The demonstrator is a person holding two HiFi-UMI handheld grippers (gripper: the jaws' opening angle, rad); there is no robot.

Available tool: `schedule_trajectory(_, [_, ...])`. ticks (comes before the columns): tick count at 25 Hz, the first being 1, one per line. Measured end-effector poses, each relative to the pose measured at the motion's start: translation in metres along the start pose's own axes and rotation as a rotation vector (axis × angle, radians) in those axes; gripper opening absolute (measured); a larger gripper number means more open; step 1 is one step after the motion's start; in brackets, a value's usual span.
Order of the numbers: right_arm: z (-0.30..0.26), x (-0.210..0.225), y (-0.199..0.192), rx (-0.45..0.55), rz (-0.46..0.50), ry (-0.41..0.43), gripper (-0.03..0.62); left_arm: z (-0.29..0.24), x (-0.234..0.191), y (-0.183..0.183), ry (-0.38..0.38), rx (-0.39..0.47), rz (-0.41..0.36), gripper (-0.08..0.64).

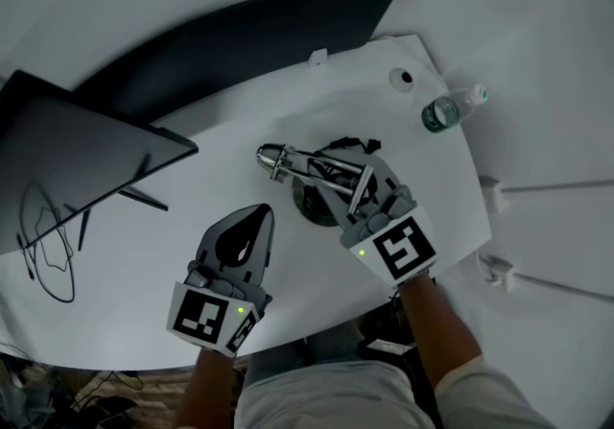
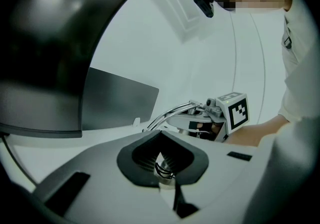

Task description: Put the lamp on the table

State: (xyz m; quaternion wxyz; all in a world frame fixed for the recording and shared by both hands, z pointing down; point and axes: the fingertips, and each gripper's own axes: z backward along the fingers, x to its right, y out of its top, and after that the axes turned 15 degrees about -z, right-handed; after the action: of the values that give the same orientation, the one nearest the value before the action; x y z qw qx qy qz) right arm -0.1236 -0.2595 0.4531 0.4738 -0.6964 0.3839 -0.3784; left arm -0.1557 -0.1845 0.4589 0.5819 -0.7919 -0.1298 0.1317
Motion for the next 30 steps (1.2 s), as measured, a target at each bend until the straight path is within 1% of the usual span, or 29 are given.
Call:
schedule_trajectory(5, [0.001, 0.0, 0.0, 0.013, -0.01, 0.005, 0.044, -0.002, 0.002, -0.001, -0.001, -0.002, -0.01, 0.002])
schedule_trajectory(8, [0.001, 0.0, -0.001, 0.01, 0.012, 0.004, 0.044, -0.003, 0.004, 0.001, -0.001, 0.009, -0.013, 0.002])
schedule_trajectory(14, [0.001, -0.001, -0.002, 0.02, 0.016, 0.005, 0.044, 0.0, 0.009, 0.002, -0.003, 0.008, -0.007, 0.002])
schedule_trajectory(17, [0.002, -0.003, -0.005, 0.007, 0.029, 0.008, 0.047, 0.002, 0.01, 0.001, -0.002, 0.007, -0.012, 0.002])
schedule_trajectory(18, [0.002, -0.003, -0.006, 0.0, 0.029, 0.007, 0.058, 0.002, 0.01, 0.001, -0.002, 0.007, -0.009, 0.002])
schedule_trajectory(20, [0.001, -0.003, -0.01, -0.014, 0.022, 0.007, 0.117, 0.003, 0.011, 0.003, -0.001, 0.014, -0.009, 0.002])
schedule_trajectory(21, [0.002, -0.003, -0.011, -0.019, 0.02, 0.008, 0.133, 0.003, 0.011, 0.004, 0.0, 0.017, -0.013, 0.002])
schedule_trajectory(24, [0.006, -0.002, -0.012, -0.016, 0.023, -0.005, 0.144, 0.005, 0.014, 0.004, -0.005, 0.012, -0.015, 0.002])
schedule_trajectory(30, [0.019, -0.001, -0.01, -0.007, 0.015, -0.029, 0.146, 0.011, 0.018, 0.005, -0.007, 0.01, -0.02, 0.002])
